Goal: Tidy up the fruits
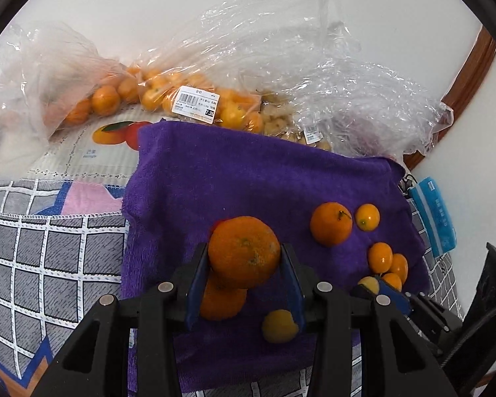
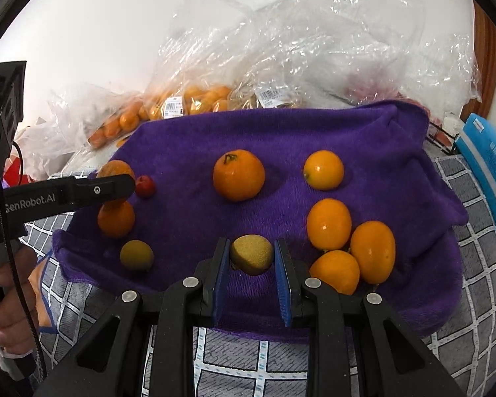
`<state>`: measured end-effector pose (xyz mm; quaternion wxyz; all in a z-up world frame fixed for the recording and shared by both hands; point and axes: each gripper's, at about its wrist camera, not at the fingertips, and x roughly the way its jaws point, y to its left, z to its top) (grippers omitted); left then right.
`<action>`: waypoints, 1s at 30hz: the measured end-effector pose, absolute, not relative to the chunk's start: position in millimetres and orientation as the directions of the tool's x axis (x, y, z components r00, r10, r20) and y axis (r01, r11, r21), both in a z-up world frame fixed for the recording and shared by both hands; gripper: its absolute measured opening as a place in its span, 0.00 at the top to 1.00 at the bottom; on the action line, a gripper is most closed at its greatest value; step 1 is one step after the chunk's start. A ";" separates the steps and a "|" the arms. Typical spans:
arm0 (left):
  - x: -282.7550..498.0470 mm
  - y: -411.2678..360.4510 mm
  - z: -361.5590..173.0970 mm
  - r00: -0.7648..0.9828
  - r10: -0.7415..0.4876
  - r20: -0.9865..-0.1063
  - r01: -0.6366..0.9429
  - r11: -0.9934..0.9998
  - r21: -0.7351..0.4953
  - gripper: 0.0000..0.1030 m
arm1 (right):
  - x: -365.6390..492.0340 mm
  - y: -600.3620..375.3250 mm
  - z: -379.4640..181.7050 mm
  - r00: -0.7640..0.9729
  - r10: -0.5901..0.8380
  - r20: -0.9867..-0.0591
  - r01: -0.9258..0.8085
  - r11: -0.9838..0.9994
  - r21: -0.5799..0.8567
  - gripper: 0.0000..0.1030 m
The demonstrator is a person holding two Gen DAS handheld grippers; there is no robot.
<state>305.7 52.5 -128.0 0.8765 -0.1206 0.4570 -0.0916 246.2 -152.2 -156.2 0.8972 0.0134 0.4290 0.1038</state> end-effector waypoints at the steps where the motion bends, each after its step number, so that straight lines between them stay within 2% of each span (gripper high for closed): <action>1: 305.6 52.2 -127.9 0.566 -0.272 -0.778 0.053 0.954 -0.294 0.61 | 246.4 -151.8 -158.2 0.608 0.192 -0.770 -0.171 0.979 0.109 0.74; 15: 303.1 51.4 -128.2 0.575 -0.251 -0.779 0.048 0.960 -0.275 0.61 | 246.0 -150.8 -160.7 0.617 0.168 -0.769 -0.165 0.983 0.083 0.74; 23: 301.5 52.8 -129.1 0.581 -0.259 -0.772 0.048 0.957 -0.285 0.57 | 241.9 -148.4 -155.3 0.625 0.146 -0.767 -0.156 0.986 0.061 0.61; 30: 297.5 55.0 -128.6 0.578 -0.262 -0.772 0.040 0.955 -0.294 0.50 | 237.1 -150.0 -146.1 0.639 0.125 -0.759 -0.128 0.990 0.056 0.57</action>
